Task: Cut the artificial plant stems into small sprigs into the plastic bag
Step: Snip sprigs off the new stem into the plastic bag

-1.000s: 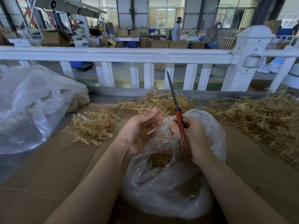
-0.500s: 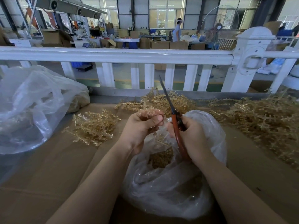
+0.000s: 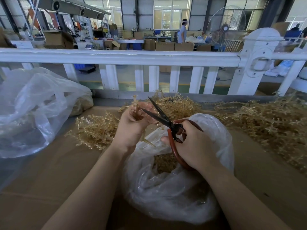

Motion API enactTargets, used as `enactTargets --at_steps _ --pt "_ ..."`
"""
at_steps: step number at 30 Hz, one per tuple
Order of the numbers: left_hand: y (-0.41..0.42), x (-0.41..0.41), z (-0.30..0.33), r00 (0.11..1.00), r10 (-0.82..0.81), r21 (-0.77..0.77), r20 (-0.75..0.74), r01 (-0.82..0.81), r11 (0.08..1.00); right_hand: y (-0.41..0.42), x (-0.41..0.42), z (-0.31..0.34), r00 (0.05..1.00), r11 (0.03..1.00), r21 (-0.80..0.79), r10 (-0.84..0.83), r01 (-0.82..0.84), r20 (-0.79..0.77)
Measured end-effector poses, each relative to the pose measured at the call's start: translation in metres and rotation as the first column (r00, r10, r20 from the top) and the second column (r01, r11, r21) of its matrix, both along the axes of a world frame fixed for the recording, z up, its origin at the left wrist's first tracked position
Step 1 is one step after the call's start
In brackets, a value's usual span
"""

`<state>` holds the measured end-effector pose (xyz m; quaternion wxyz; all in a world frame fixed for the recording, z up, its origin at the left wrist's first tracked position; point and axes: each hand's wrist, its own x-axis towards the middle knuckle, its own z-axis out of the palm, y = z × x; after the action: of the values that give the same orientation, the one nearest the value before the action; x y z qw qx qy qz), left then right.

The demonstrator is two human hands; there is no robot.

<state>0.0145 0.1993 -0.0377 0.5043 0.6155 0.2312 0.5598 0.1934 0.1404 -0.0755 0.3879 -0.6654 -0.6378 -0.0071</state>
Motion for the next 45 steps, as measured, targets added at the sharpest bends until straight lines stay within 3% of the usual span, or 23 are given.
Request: enactTargets --at_steps 20,28,36,45 --pt "0.0011 -0.0049 0.0030 1.000 -0.004 -0.035 0.022 0.005 0.999 -0.0019 -0.0011 0.0020 0.993 0.997 -0.003 -0.082 0.083 0.086" --pt "0.0012 -0.0093 0.0009 0.998 0.035 -0.093 -0.056 -0.041 0.995 -0.0050 -0.0020 0.0049 0.993 0.996 0.010 -0.084 0.084 0.085" --pt "0.0027 -0.0103 -0.0001 0.993 -0.035 -0.189 -0.111 0.013 0.982 -0.0046 0.0001 0.0040 0.985 0.995 0.045 -0.091 0.086 0.145" --pt "0.0010 -0.0106 0.0029 0.992 -0.023 -0.172 -0.124 0.002 0.985 -0.0054 -0.0016 0.0081 0.973 0.988 0.096 -0.134 0.117 0.186"
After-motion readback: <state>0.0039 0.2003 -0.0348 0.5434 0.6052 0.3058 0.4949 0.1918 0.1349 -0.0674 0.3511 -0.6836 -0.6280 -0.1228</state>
